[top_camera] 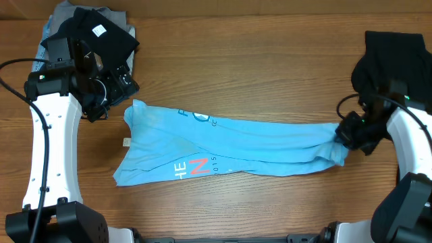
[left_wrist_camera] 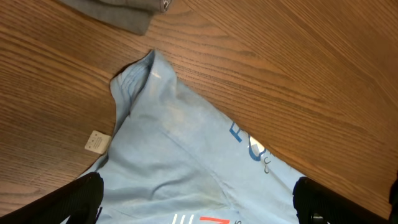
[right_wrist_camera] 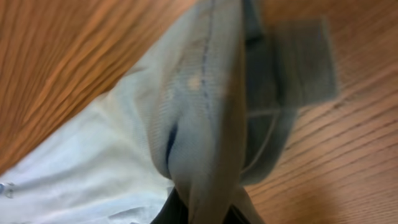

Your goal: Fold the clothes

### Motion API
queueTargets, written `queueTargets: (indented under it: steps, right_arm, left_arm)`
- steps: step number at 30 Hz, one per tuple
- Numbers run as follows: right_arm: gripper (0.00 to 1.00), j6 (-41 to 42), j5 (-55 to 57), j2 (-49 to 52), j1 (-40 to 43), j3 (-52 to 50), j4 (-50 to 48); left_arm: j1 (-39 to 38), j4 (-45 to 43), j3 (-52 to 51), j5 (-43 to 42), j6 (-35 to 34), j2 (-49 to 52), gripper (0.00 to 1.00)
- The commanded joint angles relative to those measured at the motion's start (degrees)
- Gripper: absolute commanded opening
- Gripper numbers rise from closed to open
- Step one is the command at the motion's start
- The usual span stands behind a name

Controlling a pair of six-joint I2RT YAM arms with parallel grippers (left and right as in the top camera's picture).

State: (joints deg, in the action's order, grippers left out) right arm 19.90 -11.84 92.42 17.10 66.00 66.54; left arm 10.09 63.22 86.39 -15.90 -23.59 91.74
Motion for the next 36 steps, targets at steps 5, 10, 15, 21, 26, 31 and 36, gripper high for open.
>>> queueTargets:
  steps: [5,10,15,21,26,31,36]
  right_arm:
    - [0.04,3.39,3.87,-0.13,-14.38,2.1,-0.11]
    - [0.04,6.16,3.91,-0.02,-24.59,2.1,-2.82]
    - [0.04,8.31,3.87,0.09,-34.47,1.73,-5.09]
    - [0.11,10.84,2.78,1.22,-42.32,1.46,-7.72]
    - [0.87,11.89,2.73,2.56,-45.48,1.46,-9.33]
    - [1.0,11.87,2.8,2.64,-46.25,1.53,-10.29]
    - [1.0,11.8,2.82,2.58,-41.92,1.9,-8.46]
  left_arm:
    - [-0.52,-0.04,0.76,-0.44,1.31,-0.35,1.0]
    - [-0.52,0.0,0.76,-0.46,1.33,-0.35,1.0]
    - [-0.52,0.55,0.76,-0.44,1.36,-0.35,1.0]
    - [-0.52,0.63,0.76,-0.42,1.33,-0.35,1.0]
    - [-0.52,0.76,0.74,-0.42,1.33,-0.35,1.0]
    - [-0.52,0.87,0.76,-0.42,1.33,-0.35,1.0]
    - [-0.52,1.07,0.74,-0.42,1.38,-0.35,1.0]
